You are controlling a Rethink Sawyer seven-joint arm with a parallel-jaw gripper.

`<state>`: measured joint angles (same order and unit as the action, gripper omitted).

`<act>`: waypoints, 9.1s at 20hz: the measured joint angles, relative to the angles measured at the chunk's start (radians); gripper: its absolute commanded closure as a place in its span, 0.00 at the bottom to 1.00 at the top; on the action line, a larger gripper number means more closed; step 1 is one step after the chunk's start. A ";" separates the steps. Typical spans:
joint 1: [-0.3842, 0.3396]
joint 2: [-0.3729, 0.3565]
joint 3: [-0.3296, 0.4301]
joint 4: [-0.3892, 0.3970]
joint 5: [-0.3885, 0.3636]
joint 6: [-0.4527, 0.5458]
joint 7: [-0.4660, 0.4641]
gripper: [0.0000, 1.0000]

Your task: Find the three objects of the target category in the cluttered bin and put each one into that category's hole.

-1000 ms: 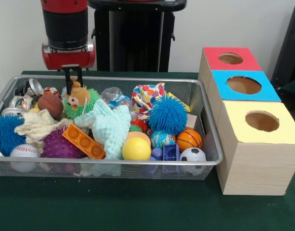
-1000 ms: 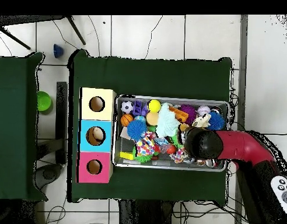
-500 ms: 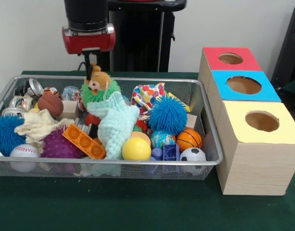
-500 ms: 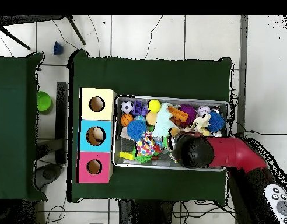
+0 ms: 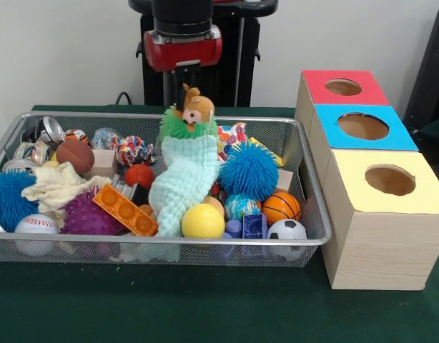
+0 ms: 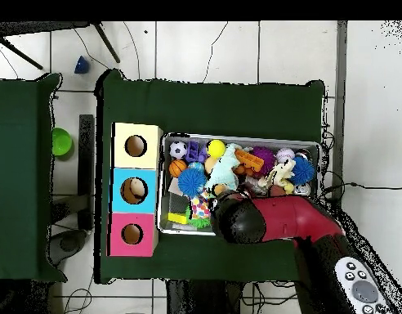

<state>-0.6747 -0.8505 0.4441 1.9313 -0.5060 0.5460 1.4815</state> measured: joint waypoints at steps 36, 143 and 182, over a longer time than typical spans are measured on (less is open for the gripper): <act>0.091 -0.041 -0.018 0.077 0.127 -0.129 0.001 1.00; 0.291 0.015 -0.091 0.149 0.203 -0.299 0.001 1.00; 0.299 -0.007 -0.090 0.187 0.276 -0.299 0.001 1.00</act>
<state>-0.3757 -0.8579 0.3541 2.1178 -0.2303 0.2472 1.4821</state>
